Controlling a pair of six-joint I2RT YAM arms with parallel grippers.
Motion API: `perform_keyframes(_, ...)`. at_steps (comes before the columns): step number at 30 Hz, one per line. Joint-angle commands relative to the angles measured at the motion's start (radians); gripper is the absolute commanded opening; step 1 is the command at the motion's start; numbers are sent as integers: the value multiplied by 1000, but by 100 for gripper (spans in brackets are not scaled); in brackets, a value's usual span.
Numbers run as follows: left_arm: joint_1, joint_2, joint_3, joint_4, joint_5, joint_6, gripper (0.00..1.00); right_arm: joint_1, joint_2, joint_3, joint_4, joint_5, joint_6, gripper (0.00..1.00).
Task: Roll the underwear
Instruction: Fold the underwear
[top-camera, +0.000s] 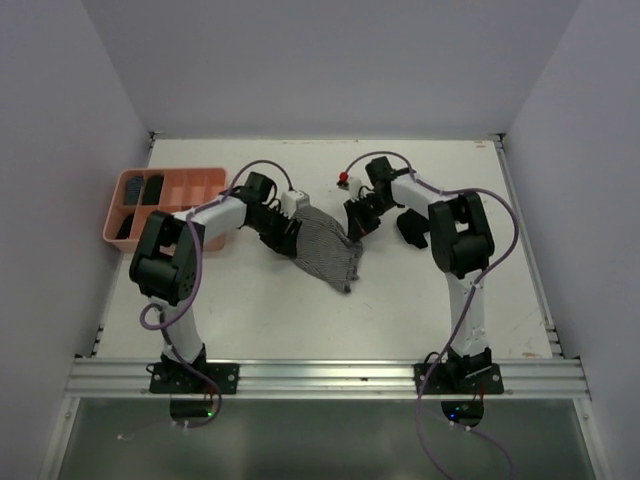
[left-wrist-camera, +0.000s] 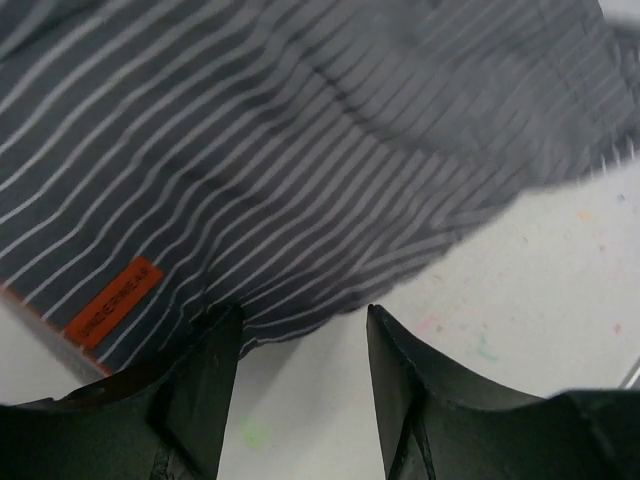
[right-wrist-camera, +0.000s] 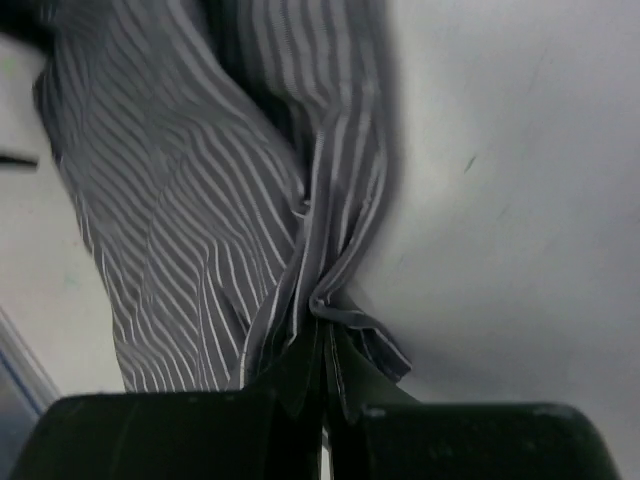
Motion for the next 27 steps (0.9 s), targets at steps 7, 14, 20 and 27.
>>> perform_keyframes(7, 88, 287, 574, -177, -99, 254, 60, 56, -334, -516, 65, -238, 222, 0)
perform_keyframes(14, 77, 166, 532, -221, 78, 373, 64, 44, -520, -403, 65, -214, 228, 8)
perform_keyframes(20, -23, -91, 193, -110, 148, 254, 63, -38, -380, -225, 155, -155, 346, 8)
perform_keyframes(27, -103, -43, 45, -134, 51, 237, 60, -63, -210, -157, 183, -108, 323, 5)
